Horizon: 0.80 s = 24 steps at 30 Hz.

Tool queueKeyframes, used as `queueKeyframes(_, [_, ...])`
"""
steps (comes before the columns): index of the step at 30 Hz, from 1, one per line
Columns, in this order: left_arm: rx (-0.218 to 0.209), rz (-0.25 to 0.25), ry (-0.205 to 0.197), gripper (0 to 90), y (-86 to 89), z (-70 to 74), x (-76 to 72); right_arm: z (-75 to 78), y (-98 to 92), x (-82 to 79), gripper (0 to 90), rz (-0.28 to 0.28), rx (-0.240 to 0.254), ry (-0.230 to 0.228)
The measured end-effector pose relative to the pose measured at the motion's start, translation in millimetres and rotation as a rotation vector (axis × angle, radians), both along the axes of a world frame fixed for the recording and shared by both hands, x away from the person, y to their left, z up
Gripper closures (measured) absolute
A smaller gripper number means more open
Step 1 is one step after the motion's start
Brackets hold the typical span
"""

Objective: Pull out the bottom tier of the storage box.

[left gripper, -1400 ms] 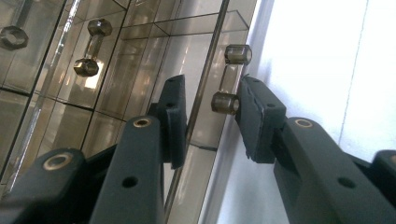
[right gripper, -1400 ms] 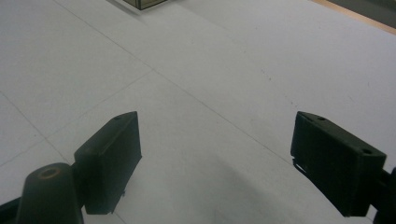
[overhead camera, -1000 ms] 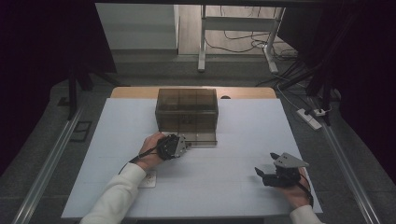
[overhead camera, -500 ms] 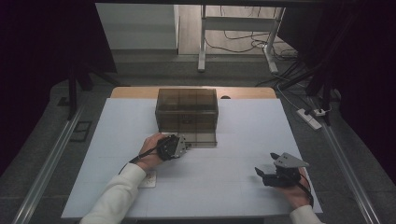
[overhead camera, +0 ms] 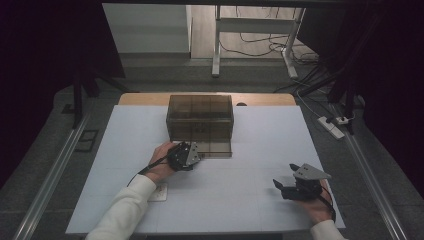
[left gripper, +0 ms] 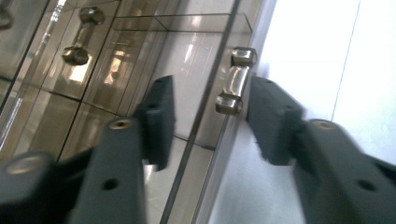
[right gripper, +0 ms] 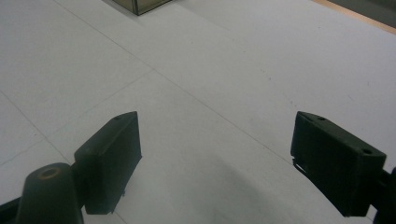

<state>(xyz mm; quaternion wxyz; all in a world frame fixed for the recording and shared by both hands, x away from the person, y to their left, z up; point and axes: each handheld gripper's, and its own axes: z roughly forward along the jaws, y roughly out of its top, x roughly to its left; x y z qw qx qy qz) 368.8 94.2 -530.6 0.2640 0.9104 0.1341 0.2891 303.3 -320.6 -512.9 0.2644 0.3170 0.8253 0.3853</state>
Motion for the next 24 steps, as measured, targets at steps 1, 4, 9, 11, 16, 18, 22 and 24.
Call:
queueKeyframes(1, [-0.017, 0.008, 0.009, 47.8, 1.9, 2.1, 0.5, -0.1, 0.0, 0.0, 15.6, 0.001, 0.002, 0.0])
queueKeyframes(4, [-0.055, 0.017, 0.029, 44.4, 5.0, 5.6, 1.5, -0.1, 0.0, 0.1, 15.6, -0.001, -0.001, 0.0])
queueKeyframes(9, [-0.09, 0.018, 0.059, 42.0, 6.6, 8.9, 2.2, -0.1, 0.0, 0.0, 15.6, -0.001, -0.001, 0.0])
queueKeyframes(11, [-0.098, 0.018, 0.066, 41.2, 7.0, 9.9, 2.2, -0.1, 0.0, 0.0, 15.6, 0.0, -0.001, 0.0])
queueKeyframes(16, [-0.145, 0.017, 0.106, 39.1, 11.5, 18.4, 0.8, -0.1, -0.4, -0.1, 15.6, -0.001, 0.006, 0.003])
queueKeyframes(18, [-0.151, 0.009, 0.132, 37.2, 13.1, 21.6, 0.1, -0.1, -0.4, -0.2, 15.6, -0.001, 0.006, 0.002])
queueKeyframes(22, [-0.15, 0.0, 0.148, 35.3, 16.1, 27.0, -4.2, -0.2, -0.1, 0.0, 15.6, 0.0, 0.004, 0.0])
queueKeyframes(24, [-0.152, -0.005, 0.151, 34.9, 17.2, 29.1, -6.0, -0.2, 0.1, 0.1, 15.6, 0.001, 0.003, 0.0])
